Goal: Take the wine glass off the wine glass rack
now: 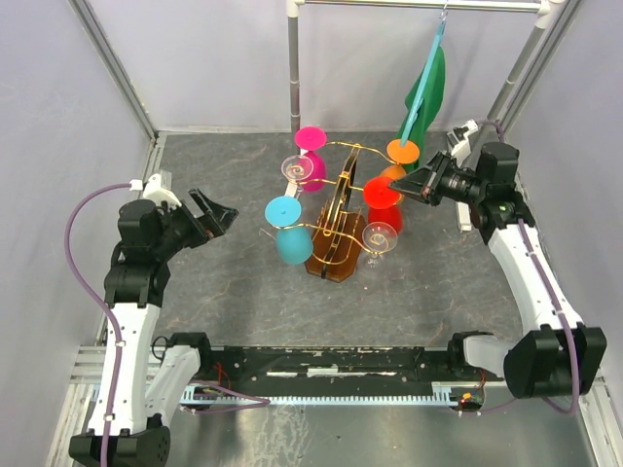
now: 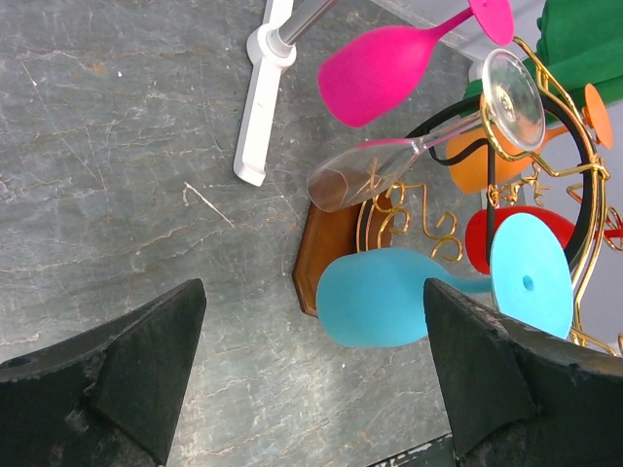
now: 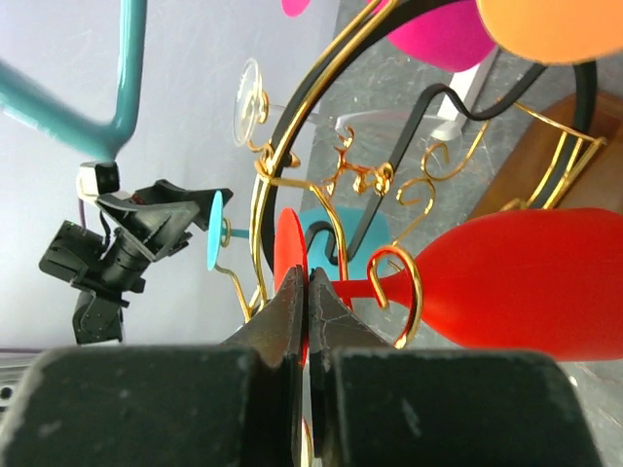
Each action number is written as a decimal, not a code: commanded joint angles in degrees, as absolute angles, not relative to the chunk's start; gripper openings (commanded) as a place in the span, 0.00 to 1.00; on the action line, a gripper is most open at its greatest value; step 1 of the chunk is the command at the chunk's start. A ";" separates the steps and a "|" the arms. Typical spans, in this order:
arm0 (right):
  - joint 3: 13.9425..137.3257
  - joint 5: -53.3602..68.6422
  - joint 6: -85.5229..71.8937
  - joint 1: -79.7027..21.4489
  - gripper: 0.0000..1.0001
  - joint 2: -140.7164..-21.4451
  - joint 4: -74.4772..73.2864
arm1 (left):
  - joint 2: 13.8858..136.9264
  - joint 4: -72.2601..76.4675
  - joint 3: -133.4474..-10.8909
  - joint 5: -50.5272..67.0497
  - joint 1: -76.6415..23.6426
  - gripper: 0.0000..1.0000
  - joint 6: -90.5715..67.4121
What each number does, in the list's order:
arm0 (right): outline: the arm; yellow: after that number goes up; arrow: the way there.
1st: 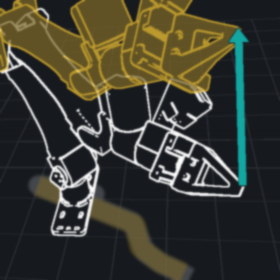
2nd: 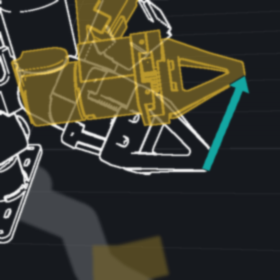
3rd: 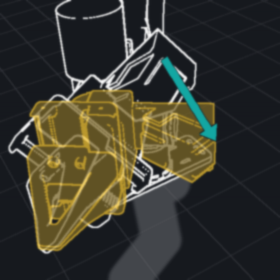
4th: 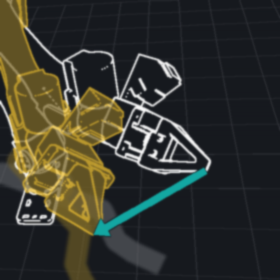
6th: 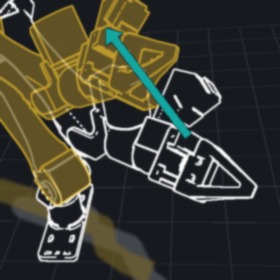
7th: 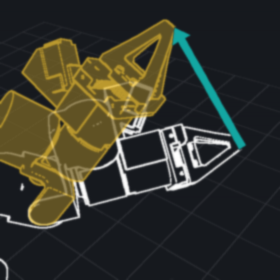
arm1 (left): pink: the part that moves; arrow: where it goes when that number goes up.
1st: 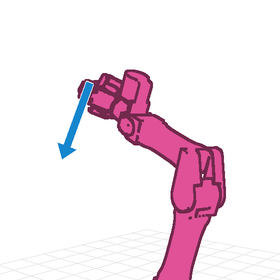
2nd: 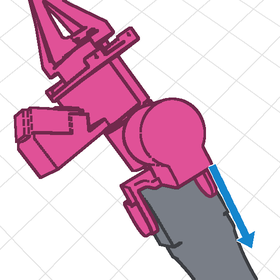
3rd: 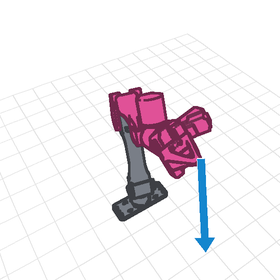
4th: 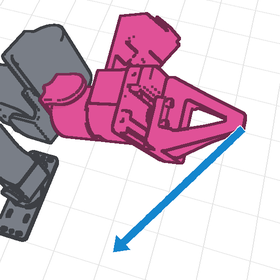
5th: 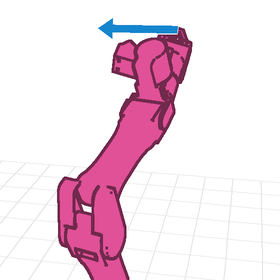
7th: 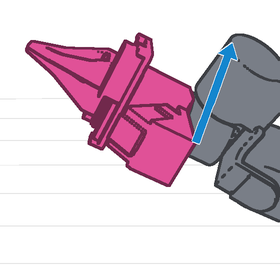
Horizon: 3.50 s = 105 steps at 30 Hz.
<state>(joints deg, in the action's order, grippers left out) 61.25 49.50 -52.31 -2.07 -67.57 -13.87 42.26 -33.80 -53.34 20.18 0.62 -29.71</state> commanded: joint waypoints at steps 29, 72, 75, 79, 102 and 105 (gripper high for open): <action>72.22 35.77 -33.31 10.10 0.01 -60.33 -39.86 | 40.45 -33.60 -53.14 21.52 0.68 1.00 -29.79; 77.50 -73.27 -55.02 -4.97 0.01 -107.68 -96.70 | 35.99 -37.78 -51.32 26.28 0.10 0.99 -30.04; 74.51 -72.27 -53.33 -4.60 0.01 -108.40 -93.19 | 35.22 -37.86 -50.55 26.55 -0.21 0.99 -29.74; 76.62 -72.61 -60.70 -4.42 0.01 -112.59 -100.28 | 33.91 -37.78 -49.73 26.19 -0.85 0.99 -30.08; 75.67 -61.85 -49.05 -4.88 0.01 -105.66 -93.68 | 31.35 -39.21 -47.85 23.72 -2.20 0.99 -28.83; 78.39 -59.66 -46.22 -5.08 0.01 -97.25 -94.23 | 31.54 -39.88 -47.95 22.66 -2.22 0.99 -28.66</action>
<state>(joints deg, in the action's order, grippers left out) 73.45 -60.99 -48.69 -4.71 -109.06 -90.59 31.92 -39.51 -47.55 23.83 -2.02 -29.67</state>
